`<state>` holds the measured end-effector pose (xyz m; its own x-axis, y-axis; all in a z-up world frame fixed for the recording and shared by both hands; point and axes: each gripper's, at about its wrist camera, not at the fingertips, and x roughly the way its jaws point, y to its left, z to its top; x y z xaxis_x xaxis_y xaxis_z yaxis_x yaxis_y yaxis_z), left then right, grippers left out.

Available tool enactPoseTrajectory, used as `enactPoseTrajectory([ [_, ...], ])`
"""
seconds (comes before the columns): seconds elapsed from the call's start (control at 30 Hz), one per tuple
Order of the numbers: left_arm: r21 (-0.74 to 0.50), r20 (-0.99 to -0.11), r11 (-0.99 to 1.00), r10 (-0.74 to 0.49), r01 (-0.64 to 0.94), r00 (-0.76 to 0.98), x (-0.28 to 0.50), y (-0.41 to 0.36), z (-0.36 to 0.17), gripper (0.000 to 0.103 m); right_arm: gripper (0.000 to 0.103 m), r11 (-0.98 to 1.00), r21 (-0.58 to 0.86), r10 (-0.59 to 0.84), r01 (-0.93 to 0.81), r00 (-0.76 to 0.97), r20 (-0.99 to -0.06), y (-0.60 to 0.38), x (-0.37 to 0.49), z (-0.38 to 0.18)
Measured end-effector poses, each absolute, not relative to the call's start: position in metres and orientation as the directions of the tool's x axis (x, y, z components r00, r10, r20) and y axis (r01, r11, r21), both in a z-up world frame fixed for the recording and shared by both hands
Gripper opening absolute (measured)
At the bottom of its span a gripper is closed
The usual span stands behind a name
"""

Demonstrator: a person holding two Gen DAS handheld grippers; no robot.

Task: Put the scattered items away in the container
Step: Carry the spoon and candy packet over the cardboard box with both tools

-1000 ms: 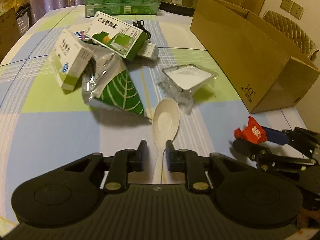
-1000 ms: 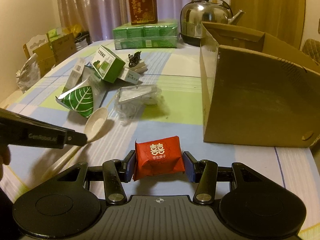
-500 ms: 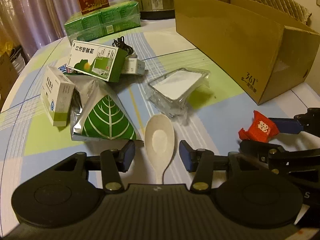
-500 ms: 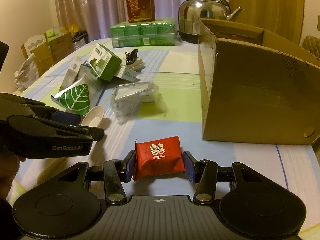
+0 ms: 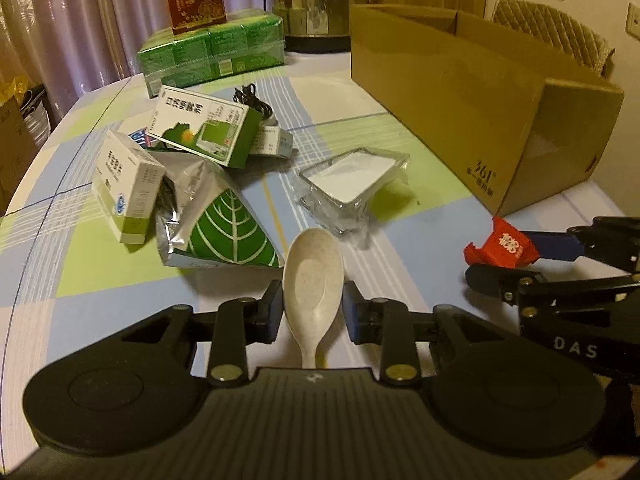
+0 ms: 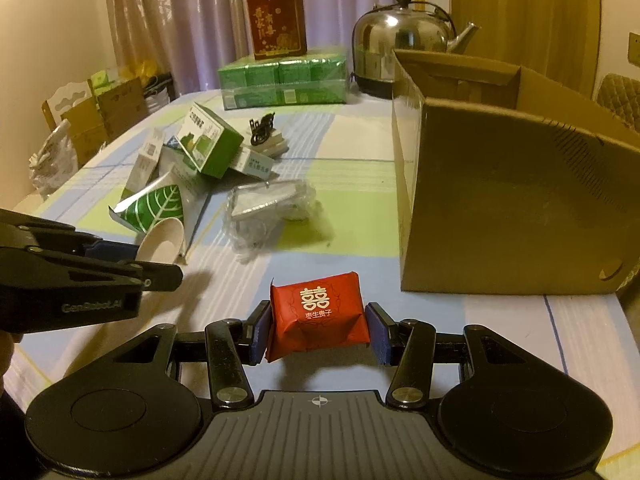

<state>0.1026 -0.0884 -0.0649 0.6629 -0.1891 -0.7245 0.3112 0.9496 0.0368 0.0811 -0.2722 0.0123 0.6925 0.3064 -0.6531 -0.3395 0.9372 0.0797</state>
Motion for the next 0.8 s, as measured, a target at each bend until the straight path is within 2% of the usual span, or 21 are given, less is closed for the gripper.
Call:
enactPoseTrajectory([
  [0.8,-0.024,-0.606,0.930,-0.305,0.366,0.735,0.092,-0.107,0.020,0.026,0.047,0.958,0.068,0.271,-0.279,0.798,-0.539,-0.292,0.062,0.086],
])
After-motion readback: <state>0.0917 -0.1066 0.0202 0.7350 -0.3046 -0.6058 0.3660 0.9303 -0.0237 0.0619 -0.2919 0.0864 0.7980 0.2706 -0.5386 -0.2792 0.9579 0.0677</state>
